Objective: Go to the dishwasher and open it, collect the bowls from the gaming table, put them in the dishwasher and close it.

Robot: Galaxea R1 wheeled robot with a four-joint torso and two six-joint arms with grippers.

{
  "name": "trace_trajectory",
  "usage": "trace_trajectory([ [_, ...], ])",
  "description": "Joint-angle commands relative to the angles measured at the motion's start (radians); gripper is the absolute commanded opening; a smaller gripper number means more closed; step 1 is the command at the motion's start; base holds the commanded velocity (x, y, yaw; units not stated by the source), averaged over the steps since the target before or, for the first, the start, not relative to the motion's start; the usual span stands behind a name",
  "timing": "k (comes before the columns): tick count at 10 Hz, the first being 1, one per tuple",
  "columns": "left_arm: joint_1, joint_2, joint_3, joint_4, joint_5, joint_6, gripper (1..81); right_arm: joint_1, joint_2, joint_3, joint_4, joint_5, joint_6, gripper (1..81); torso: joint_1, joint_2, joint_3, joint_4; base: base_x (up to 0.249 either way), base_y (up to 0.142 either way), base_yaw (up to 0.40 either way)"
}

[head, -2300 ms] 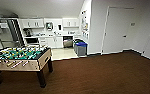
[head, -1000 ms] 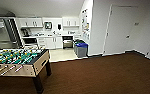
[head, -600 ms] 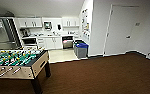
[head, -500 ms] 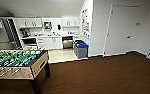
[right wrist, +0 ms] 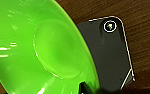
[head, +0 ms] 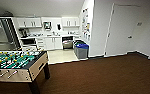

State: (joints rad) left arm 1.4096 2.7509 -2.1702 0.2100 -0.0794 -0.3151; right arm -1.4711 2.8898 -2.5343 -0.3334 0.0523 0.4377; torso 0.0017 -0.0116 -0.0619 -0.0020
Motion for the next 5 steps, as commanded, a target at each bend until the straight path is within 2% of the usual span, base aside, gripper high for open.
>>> trace_trajectory([
  [1, -0.057, -0.012, 0.021, 0.012, 0.035, 0.004, 1.0, 0.051, -0.007, 0.008, -0.015, -0.045, -0.005, 1.0, 0.000, 0.000, 0.000, 0.000, 0.135, 0.000, 0.000],
  [2, -0.057, -0.012, 0.021, 0.012, 0.035, 0.004, 1.0, 0.051, -0.007, 0.010, -0.015, -0.045, -0.005, 1.0, 0.000, 0.000, 0.000, 0.000, 0.136, 0.000, 0.000],
  [5, -0.057, -0.012, 0.020, 0.012, 0.035, 0.004, 1.0, 0.050, -0.007, 0.008, -0.015, -0.046, -0.005, 1.0, 0.000, 0.000, 0.000, 0.000, 0.141, -0.072, 0.000],
])
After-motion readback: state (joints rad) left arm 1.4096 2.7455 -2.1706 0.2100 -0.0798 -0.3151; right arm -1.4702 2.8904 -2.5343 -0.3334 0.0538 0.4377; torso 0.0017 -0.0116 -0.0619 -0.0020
